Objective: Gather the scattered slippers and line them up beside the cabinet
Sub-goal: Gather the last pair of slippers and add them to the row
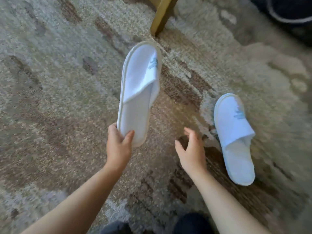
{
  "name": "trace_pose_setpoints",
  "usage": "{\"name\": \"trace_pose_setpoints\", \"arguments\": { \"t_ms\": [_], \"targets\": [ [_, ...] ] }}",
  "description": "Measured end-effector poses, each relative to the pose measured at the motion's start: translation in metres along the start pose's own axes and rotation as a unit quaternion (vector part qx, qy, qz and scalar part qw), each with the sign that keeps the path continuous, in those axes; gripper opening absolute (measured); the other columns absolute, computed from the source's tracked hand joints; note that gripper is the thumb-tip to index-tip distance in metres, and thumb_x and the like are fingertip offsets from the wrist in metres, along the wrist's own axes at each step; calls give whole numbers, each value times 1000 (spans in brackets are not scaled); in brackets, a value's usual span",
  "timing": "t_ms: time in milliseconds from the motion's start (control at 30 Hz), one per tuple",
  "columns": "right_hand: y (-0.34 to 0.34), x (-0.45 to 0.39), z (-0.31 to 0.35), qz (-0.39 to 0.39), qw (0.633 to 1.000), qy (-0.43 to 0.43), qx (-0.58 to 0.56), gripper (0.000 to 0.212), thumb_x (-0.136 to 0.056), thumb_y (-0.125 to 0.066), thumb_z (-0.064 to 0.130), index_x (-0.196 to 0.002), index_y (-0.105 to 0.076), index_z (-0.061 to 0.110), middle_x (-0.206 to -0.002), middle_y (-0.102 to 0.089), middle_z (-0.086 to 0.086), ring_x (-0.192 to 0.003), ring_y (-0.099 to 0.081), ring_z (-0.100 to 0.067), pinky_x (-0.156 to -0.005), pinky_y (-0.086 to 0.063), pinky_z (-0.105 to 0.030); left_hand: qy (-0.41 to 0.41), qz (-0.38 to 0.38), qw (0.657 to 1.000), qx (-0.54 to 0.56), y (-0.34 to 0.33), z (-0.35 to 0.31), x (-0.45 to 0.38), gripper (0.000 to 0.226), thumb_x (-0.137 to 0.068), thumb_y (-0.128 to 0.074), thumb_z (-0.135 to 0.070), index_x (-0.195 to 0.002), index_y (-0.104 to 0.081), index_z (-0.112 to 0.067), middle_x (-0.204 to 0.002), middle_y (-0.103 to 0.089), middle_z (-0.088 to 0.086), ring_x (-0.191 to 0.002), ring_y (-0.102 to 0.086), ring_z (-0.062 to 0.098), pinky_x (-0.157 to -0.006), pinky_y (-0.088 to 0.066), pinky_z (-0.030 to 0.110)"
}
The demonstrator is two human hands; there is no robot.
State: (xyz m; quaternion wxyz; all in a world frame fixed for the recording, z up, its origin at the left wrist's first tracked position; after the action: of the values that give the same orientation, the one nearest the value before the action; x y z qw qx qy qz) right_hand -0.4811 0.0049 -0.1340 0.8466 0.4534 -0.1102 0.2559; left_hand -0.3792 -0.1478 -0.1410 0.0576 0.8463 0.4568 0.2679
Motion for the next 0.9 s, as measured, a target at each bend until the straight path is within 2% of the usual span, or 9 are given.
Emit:
{"name": "trace_pose_setpoints", "arguments": {
  "t_ms": [133, 200, 333, 500, 600, 667, 733, 800, 900],
  "targets": [
    [47, 14, -65, -126, 988, -83, 26, 51, -83, -60, 22, -127, -39, 9, -131, -44, -11, -121, -35, -22, -99, -34, -32, -1, 67, 998, -19, -58, -2, 29, 22, -85, -53, -6, -102, -39, -7, -92, -45, 9, -85, -45, 20, -72, -37, 32],
    [64, 17, -97, -164, 973, -153, 48, 60, -79, -65, 22, -128, -36, 3, -136, -39, -18, -126, -32, -30, -102, -30, -38, -3, 93, 995, -31, -80, -4, 41, 22, -86, -52, -7, -101, -37, -8, -94, -45, 10, -85, -45, 21, -73, -38, 33],
    [77, 17, -140, -141, 949, -275, 55, 81, -75, -69, 33, -137, -23, 7, -150, -17, -20, -136, -18, -36, -109, -26, -49, -11, 132, 989, -60, -108, -8, 57, 23, -87, -51, -11, -104, -37, -12, -92, -46, 5, -83, -46, 19, -68, -36, 26],
    [80, 9, -153, -129, 938, -323, 21, 90, -66, -77, 36, -134, -24, 8, -138, -35, -20, -124, -34, -41, -98, -36, -51, -19, 146, 986, -84, -121, -14, 63, 24, -88, -50, -13, -107, -37, -11, -94, -45, 5, -78, -45, 16, -67, -38, 28],
    [84, 10, -151, -153, 932, -327, -19, 73, -63, -80, 30, -117, -39, 2, -123, -48, -20, -112, -47, -37, -82, -43, -42, -25, 134, 987, -82, -123, -14, 64, 29, -87, -50, -11, -113, -37, -4, -82, -43, -3, -71, -44, 9, -59, -37, 23],
    [91, 12, -145, -153, 938, -308, -53, 52, -70, -74, 26, -103, -43, 2, -107, -53, -15, -98, -53, -33, -67, -36, -36, -19, 128, 989, -71, -122, -17, 69, 31, -87, -51, -10, -114, -37, -3, -87, -44, 0, -73, -45, 12, -57, -41, 20],
    [100, 16, -135, -145, 948, -276, -57, 37, -77, -67, 25, -94, -42, 4, -92, -47, -10, -85, -50, -28, -63, -31, -34, 8, 120, 991, -51, -117, -22, 80, 32, -87, -51, -11, -115, -37, -2, -89, -46, -1, -76, -47, 10, -58, -42, 14],
    [111, 24, -119, -142, 959, -237, -59, 29, -81, -61, 23, -86, -37, 8, -86, -43, -8, -78, -44, -24, -63, -30, -33, 35, 115, 992, -37, -107, -34, 99, 28, -87, -51, -12, -111, -38, -6, -87, -46, -7, -77, -48, 6, -63, -42, 15],
    [136, 52, -88, -164, 960, -205, -99, 22, -83, -57, 21, -90, -41, 6, -80, -45, -6, -75, -43, -23, -62, -28, -29, 58, 119, 991, -36, -84, -69, 133, 24, -88, -51, -14, -108, -38, -10, -86, -46, -8, -76, -49, 5, -62, -44, 15]
  ]
}}
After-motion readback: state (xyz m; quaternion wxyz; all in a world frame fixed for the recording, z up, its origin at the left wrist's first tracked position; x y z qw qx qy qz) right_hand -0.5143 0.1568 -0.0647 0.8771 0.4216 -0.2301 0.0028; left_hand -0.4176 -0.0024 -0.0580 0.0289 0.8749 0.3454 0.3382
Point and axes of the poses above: each hand's wrist, its own x-axis away from the middle knuckle, its own y-axis out of the back of the hand, z = x × y, the point moved 1 cm from there along -x, towards the middle knuckle
